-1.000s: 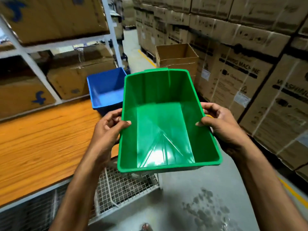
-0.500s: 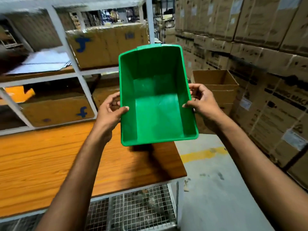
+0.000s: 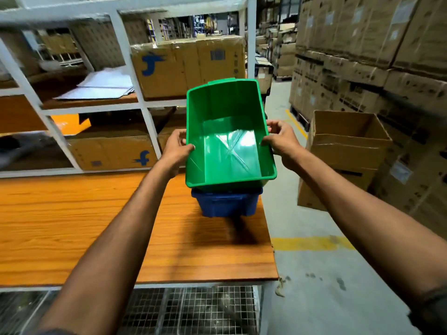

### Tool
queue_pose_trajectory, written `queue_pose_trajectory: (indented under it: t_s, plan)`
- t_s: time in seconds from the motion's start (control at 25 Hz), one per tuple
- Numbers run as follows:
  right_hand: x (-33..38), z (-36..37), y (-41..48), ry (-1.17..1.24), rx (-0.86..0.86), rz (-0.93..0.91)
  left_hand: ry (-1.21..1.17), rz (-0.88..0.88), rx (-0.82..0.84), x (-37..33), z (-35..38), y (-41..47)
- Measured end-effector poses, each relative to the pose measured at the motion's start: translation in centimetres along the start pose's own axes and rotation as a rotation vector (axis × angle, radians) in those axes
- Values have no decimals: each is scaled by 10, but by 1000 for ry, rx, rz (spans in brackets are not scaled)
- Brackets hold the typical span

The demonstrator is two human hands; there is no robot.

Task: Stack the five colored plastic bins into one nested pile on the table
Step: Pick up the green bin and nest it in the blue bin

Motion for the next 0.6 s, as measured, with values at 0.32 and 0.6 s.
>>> queue_pose_trajectory:
  t_s: [0.32, 0.6]
  plan:
    - [-17, 15, 45, 127, 79, 240, -114, -229, 84, 9, 0, 25]
    - [-42, 17, 51, 165, 82, 399, -199, -341, 64, 26, 12, 40]
Point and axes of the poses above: each hand's wrist, its own y-axis towards the middle knuckle, its own z-axis out of the palm, x = y × z, the point moved 3 cm from there along y, towards the middle knuckle, and after that the axes turned 4 degrees about z, right-handed, at the moved point
